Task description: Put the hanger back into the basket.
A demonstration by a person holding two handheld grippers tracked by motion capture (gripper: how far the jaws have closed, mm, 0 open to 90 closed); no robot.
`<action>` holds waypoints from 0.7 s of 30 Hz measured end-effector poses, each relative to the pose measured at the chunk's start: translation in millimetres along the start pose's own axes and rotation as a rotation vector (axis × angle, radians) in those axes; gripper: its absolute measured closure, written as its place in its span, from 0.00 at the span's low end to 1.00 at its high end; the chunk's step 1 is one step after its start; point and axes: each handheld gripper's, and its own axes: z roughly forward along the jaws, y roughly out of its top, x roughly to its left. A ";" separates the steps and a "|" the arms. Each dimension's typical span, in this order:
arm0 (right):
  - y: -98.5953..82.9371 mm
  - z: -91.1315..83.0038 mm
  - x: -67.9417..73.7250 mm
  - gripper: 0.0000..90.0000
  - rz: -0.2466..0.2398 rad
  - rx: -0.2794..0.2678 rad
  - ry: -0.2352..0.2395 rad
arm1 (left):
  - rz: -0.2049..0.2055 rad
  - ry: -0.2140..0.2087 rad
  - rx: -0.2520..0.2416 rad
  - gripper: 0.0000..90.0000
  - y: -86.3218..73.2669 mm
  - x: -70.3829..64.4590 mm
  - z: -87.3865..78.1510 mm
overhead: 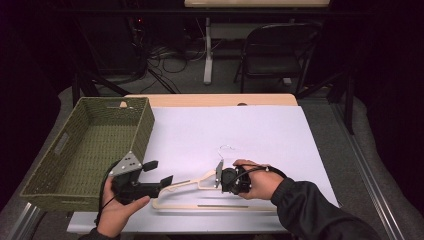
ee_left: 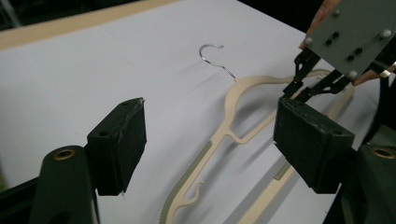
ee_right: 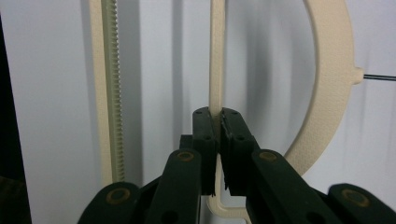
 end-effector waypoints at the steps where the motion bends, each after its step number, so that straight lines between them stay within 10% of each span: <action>1: -0.3 -0.3 0.8 0.95 0.002 0.001 -0.002 | 0.007 -0.016 0.019 0.28 2.2 0.2 5.0; 4: -0.7 -1.2 3.3 0.95 -0.033 -0.002 -0.010 | 0.001 -0.114 0.121 0.29 9.2 5.9 30.9; 21: -1.1 -5.8 7.0 0.95 -0.059 -0.016 -0.045 | -0.005 -0.216 0.343 0.32 12.1 17.4 101.0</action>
